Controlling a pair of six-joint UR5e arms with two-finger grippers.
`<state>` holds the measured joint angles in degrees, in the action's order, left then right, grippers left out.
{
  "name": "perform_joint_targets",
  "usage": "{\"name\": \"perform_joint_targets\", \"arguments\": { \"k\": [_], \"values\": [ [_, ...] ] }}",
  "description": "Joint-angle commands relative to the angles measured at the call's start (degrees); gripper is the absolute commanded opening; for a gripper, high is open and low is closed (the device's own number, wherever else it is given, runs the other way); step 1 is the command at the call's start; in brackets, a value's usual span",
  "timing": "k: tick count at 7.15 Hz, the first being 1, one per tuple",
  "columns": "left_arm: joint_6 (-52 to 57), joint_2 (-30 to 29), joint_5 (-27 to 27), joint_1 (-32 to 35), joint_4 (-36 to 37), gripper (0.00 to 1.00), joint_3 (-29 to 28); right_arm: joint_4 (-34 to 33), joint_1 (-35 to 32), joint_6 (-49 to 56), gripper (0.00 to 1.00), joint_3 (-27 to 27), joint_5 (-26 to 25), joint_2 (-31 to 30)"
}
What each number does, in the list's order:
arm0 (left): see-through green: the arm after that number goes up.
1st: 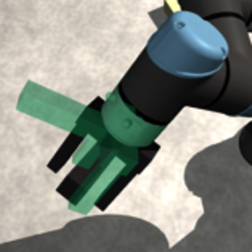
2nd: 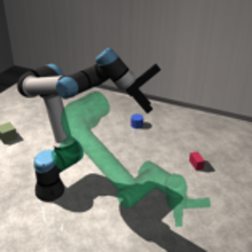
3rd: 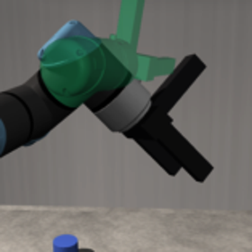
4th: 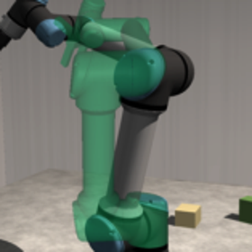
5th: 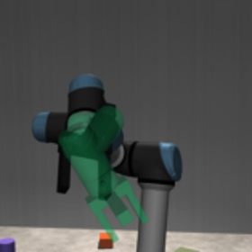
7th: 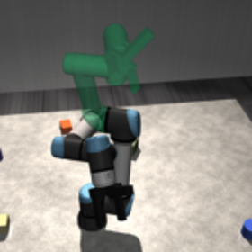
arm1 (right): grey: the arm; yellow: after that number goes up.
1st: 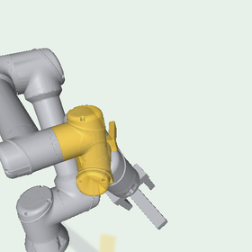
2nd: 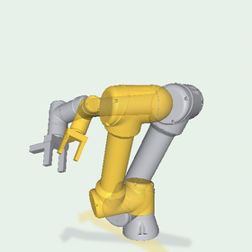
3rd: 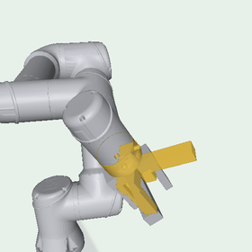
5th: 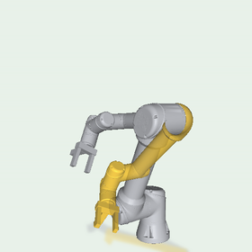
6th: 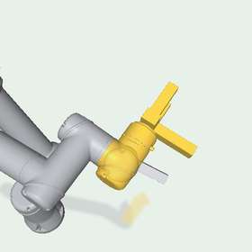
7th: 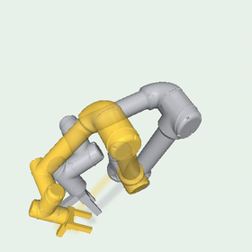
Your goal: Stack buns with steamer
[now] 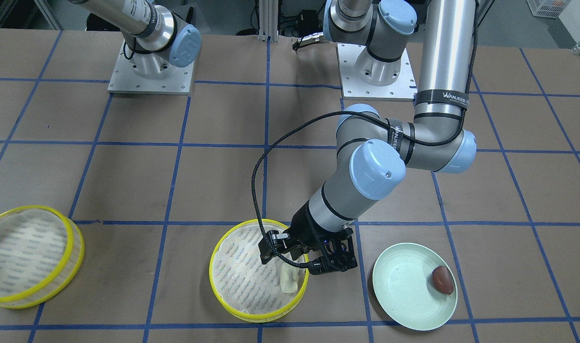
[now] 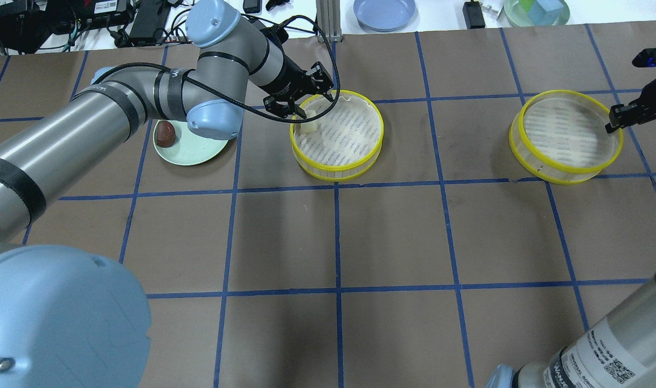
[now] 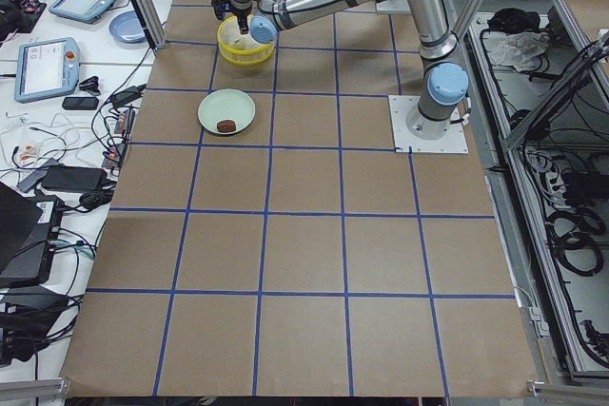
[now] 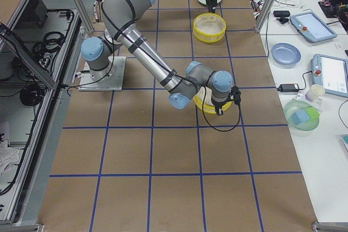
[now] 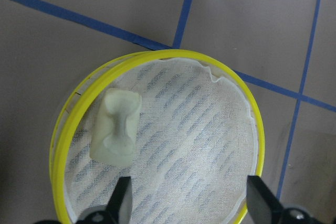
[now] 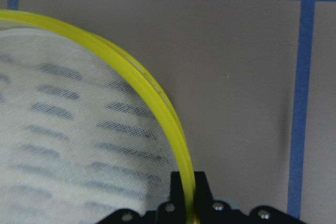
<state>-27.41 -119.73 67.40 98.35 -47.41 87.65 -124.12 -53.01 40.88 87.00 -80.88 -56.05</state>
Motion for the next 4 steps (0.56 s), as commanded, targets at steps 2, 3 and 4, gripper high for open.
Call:
{"name": "perform_joint_targets", "arguments": {
  "k": [2,3,4],
  "values": [
    [11.78,2.56,15.29,-2.01,-5.66,1.0,-1.6,0.46,-3.66,-2.28,0.0,-0.16,-4.27,-3.17],
    [18.12,2.83,18.87,-5.77,-8.29,1.0,-1.61,1.85,-5.25,-3.51,0.0,-0.16,-4.46,-4.58],
    [24.62,3.35,21.78,-8.85,-9.62,1.0,-1.52,2.39,-7.44,-4.91,0.0,0.36,-4.73,-6.77]
  ]
}}
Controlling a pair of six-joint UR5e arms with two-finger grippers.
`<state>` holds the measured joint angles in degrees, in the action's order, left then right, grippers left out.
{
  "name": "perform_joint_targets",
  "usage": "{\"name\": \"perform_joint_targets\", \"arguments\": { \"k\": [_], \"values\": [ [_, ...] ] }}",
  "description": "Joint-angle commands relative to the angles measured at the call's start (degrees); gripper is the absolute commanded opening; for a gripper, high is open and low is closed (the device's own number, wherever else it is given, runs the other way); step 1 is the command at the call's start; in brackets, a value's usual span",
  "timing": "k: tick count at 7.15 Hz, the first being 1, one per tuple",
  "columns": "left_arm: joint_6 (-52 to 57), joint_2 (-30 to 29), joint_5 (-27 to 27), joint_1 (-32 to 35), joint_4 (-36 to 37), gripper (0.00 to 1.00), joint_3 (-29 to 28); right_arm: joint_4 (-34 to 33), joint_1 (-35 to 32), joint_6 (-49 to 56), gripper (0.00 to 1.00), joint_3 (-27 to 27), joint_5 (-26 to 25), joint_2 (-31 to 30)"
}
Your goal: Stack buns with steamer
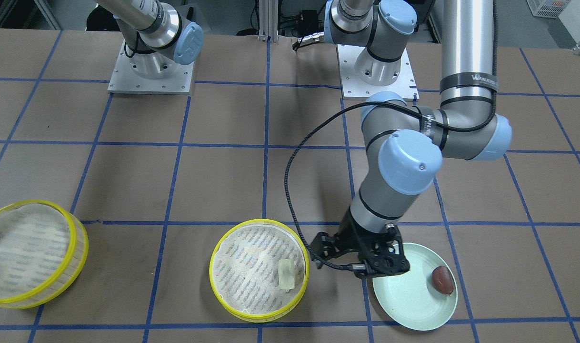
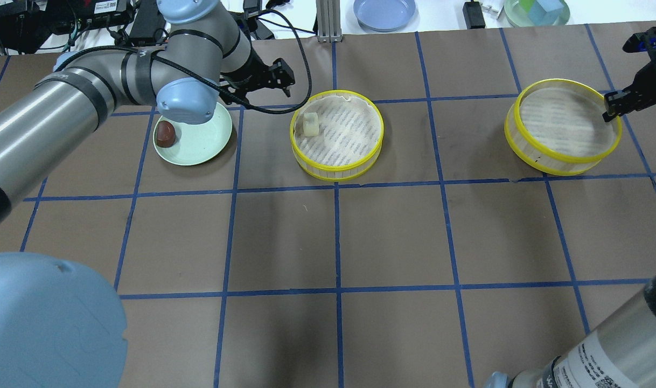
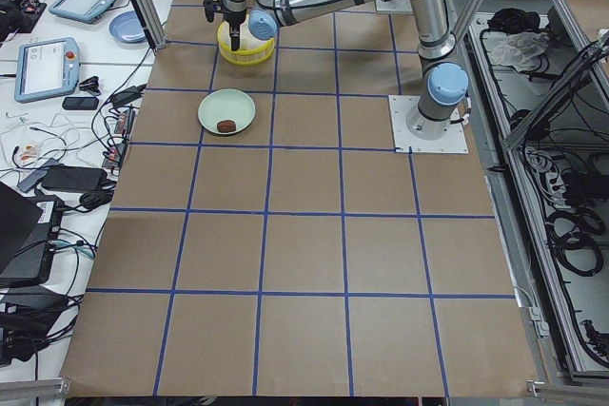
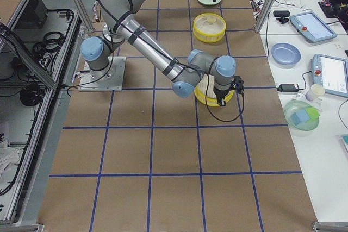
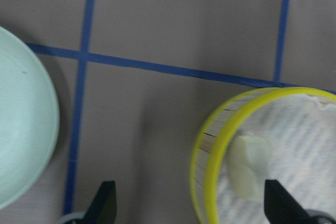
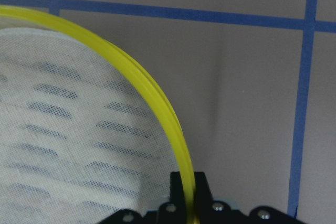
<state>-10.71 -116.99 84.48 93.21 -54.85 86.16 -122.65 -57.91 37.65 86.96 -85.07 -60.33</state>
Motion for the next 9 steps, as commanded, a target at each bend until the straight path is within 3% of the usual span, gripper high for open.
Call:
{"name": "perform_joint_targets", "arguments": {
  "k": [1,3,8,9],
  "values": [
    [14.59,0.28,11.87,-5.31,-2.11,1.0,0.23,0.92,-5.43,-6.49,0.0,0.41,-1.5,-4.25],
    [20.54,-1.47,13.7,-9.34,-1.4,1.0,1.29,1.18,-13.94,-17.9,0.0,0.41,-7.03,-6.45],
    [21.08,-7.45,15.81,-13.49,3.16,1.0,2.87,3.01,-33.63,-53.23,0.0,-0.03,-8.27,-7.52],
    [21.25,-8.15,15.98,-13.58,3.95,0.87,2.79,3.2,-36.98,-58.86,0.0,-0.03,-7.75,-7.17]
  ]
}}
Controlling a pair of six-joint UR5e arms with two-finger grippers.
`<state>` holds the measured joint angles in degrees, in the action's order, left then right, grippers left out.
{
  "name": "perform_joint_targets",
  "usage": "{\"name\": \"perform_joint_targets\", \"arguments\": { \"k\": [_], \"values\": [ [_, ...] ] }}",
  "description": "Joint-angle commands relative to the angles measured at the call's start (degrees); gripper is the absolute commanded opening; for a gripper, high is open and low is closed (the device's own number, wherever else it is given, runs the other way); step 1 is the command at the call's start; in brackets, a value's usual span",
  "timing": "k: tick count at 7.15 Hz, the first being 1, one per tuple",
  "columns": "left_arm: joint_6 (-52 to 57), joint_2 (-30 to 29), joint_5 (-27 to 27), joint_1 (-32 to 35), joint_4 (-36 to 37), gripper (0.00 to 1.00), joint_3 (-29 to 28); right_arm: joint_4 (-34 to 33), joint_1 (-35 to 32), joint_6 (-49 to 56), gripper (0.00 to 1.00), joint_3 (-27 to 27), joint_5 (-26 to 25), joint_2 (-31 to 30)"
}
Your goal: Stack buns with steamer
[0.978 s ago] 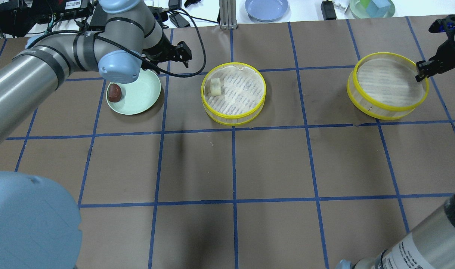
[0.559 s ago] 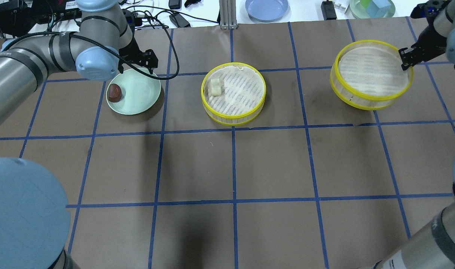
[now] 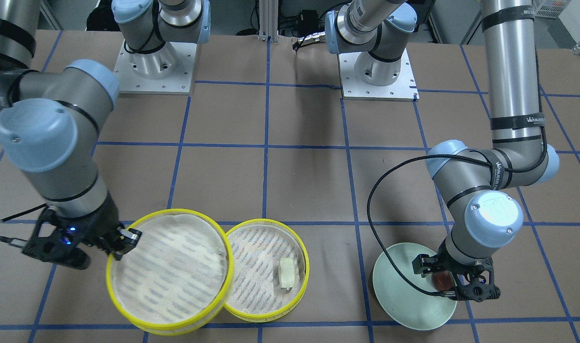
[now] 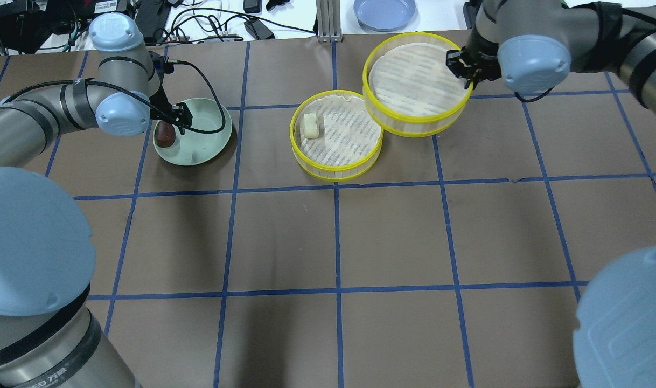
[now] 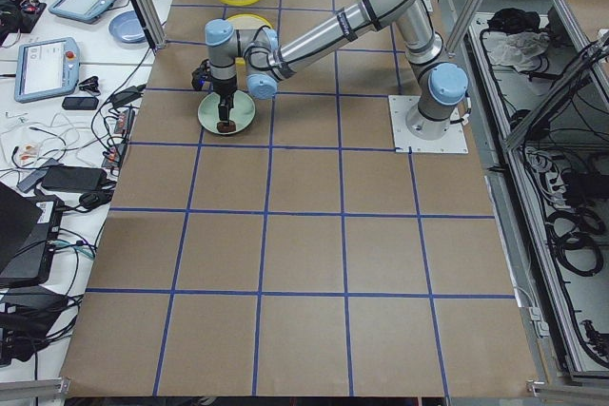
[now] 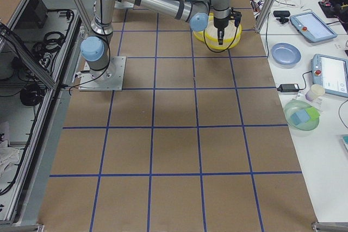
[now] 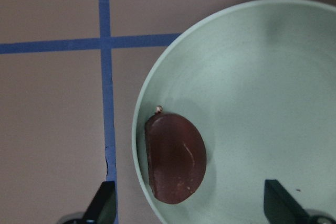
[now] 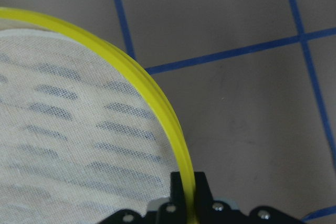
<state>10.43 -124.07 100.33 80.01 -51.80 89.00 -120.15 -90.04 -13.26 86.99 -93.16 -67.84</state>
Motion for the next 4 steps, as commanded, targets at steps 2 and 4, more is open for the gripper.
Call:
{"name": "perform_joint_targets", "arguments": {
  "k": [2,4],
  "values": [
    [0.21,-1.7,0.3,-0.38,1.0,0.15,-0.23,0.53,-10.56,-16.23,0.0,0.03,-0.09,2.35],
    [0.12,-1.7,0.13,-0.38,1.26,0.0,-0.23,0.18,-12.35,-18.38,0.0,-0.06,-1.23,3.67]
  ]
}}
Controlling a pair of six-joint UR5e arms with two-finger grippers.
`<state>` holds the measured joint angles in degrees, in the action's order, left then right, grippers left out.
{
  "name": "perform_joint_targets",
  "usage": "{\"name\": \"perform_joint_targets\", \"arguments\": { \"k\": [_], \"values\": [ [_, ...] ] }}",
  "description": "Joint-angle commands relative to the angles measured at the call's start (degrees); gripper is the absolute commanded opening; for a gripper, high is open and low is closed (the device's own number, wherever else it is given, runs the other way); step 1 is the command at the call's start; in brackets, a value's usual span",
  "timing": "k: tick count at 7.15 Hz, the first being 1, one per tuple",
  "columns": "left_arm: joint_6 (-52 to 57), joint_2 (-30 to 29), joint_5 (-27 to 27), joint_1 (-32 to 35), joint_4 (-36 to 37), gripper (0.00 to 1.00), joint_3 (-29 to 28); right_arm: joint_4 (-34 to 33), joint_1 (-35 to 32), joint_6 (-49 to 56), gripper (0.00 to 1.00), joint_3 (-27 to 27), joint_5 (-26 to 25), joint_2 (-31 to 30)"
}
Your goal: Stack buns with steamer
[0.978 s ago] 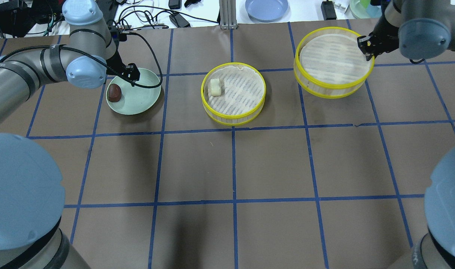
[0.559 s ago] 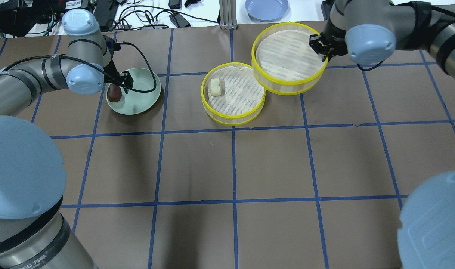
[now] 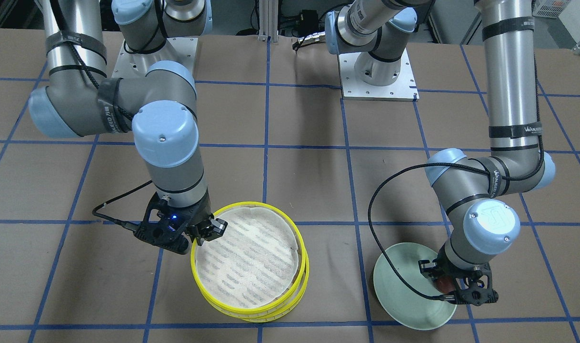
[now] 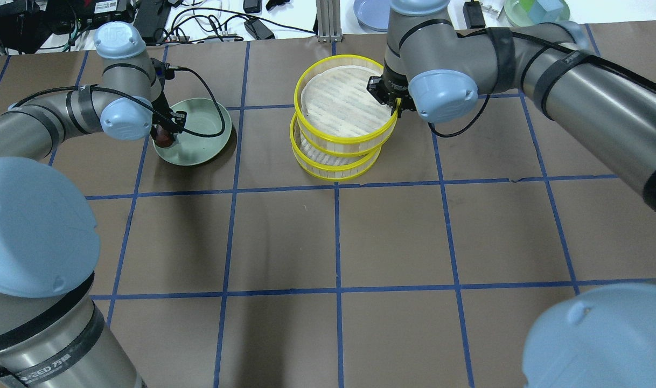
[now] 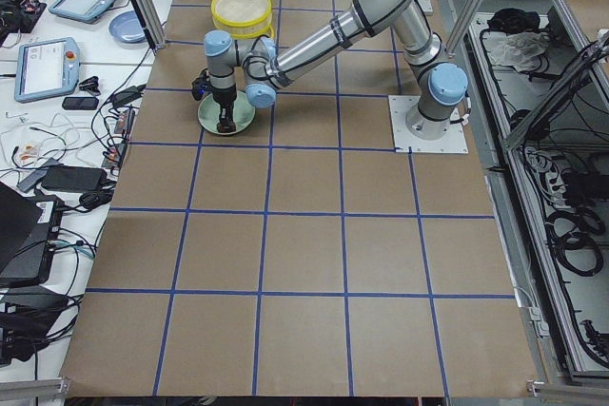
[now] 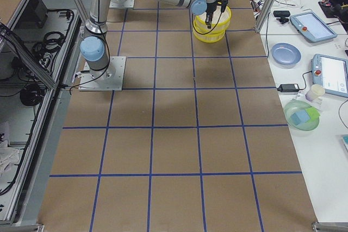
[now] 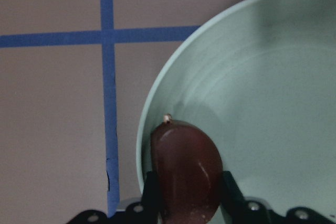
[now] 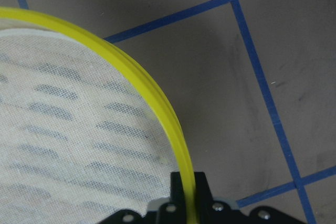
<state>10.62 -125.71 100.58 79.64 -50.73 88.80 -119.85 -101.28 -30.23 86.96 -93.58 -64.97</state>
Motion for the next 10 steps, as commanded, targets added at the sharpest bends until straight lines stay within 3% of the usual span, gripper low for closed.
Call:
{"name": "perform_joint_targets", "arguments": {
  "k": [1,5,8,10],
  "values": [
    [-0.42,0.46,-0.21,-0.01,0.01,0.0,-0.38,-0.12,-1.12,-1.76,0.0,0.05,-2.12,0.9],
    [-8.75,5.81,-3.73,1.12,-0.42,0.0,-1.62,-0.47,-1.03,-2.38,0.0,0.5,-1.52,1.78],
    [-21.47,10.12,-3.73,7.26,-3.85,0.0,-1.62,-0.56,-1.29,-3.08,0.0,0.58,-1.34,2.21],
    [-30.88,12.67,-7.84,11.48,-4.91,0.0,-1.62,-0.82,-1.29,-3.17,0.01,0.5,-1.34,2.22]
  ]
}}
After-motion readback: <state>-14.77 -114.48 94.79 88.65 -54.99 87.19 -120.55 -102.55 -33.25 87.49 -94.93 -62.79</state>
